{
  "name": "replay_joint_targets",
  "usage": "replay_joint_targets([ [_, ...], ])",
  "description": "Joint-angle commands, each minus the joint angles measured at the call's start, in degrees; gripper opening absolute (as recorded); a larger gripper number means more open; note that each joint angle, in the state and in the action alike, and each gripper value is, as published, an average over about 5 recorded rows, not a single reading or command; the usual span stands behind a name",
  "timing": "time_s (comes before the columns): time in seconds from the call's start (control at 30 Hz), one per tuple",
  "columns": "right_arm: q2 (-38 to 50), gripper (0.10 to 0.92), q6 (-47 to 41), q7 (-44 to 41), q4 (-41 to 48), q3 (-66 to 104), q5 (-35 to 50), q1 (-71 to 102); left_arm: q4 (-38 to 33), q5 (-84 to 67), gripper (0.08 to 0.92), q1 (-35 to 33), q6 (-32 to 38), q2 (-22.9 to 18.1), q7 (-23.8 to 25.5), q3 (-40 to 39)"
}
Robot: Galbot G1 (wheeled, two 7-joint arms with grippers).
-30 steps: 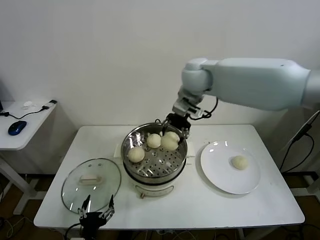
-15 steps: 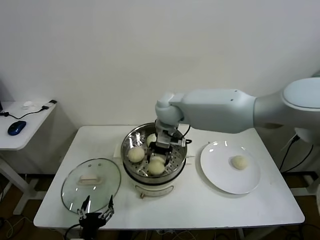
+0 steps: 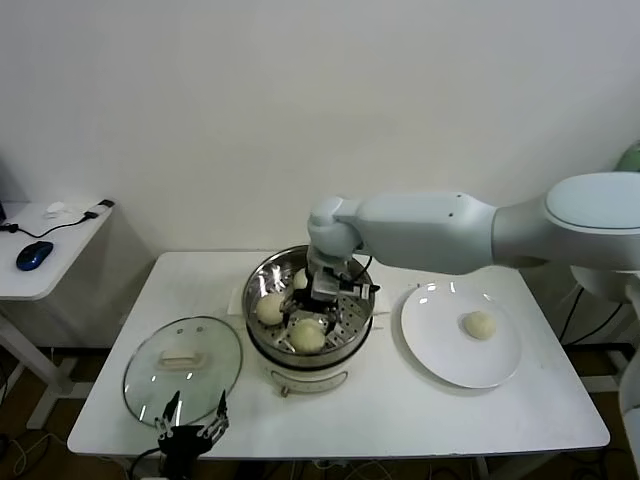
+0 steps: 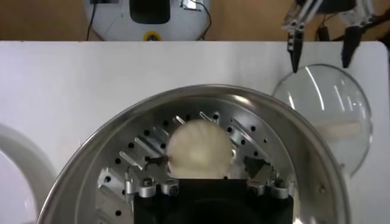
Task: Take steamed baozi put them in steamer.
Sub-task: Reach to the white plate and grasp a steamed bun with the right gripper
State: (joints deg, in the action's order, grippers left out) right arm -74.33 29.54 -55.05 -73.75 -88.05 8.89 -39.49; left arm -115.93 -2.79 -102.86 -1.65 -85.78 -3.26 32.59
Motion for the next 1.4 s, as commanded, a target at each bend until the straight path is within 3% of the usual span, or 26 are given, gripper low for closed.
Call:
replay_joint_targets([
  [0.03, 6.5, 0.823, 1.66, -3.97, 1.15, -3.47, 13.85, -10.64, -0.05, 0.02, 0.823, 0.07, -0.05, 0.01, 0.01, 0.02],
  [0.13, 11.98, 0.823, -2.05, -6.66, 3.15, -9.7, 21.19, -16.46, -0.07, 0.08, 0.823, -0.08, 0.02, 0.14, 0.06, -0.05],
  [0.23, 18.88, 0.823, -11.65, -9.28, 5.34, -15.57, 23.12, -20.81, 0.03, 0.1, 0.823, -0.06, 0.1, 0.22, 0.09, -0.09],
  [0.43, 32.98, 0.823, -25.79, -9.91, 6.12, -19.64, 18.21, -17.06, 0.49, -0.02, 0.823, 0.6, 0.1, 0.32, 0.22, -0.25],
  [0.6, 39.36, 0.823, -31.17, -7.81, 8.21, -9.62, 11.54, -1.74, 0.88, 0.02, 0.823, 1.1, 0.33, 0.34, 0.26, -0.35],
  [0.83, 36.96, 0.823, -33.98, -5.41, 16.65, 5.5, 5.59, 15.97, 0.5, -0.65, 0.823, 1.12, 0.52, 0.1, 0.44, -0.08],
  [1.4, 26.18, 0.823, -33.27, -2.46, 30.67, 17.74, 0.32, 30.35, 0.94, -0.96, 0.823, 0.56, 1.04, -0.39, 0.43, 0.97],
])
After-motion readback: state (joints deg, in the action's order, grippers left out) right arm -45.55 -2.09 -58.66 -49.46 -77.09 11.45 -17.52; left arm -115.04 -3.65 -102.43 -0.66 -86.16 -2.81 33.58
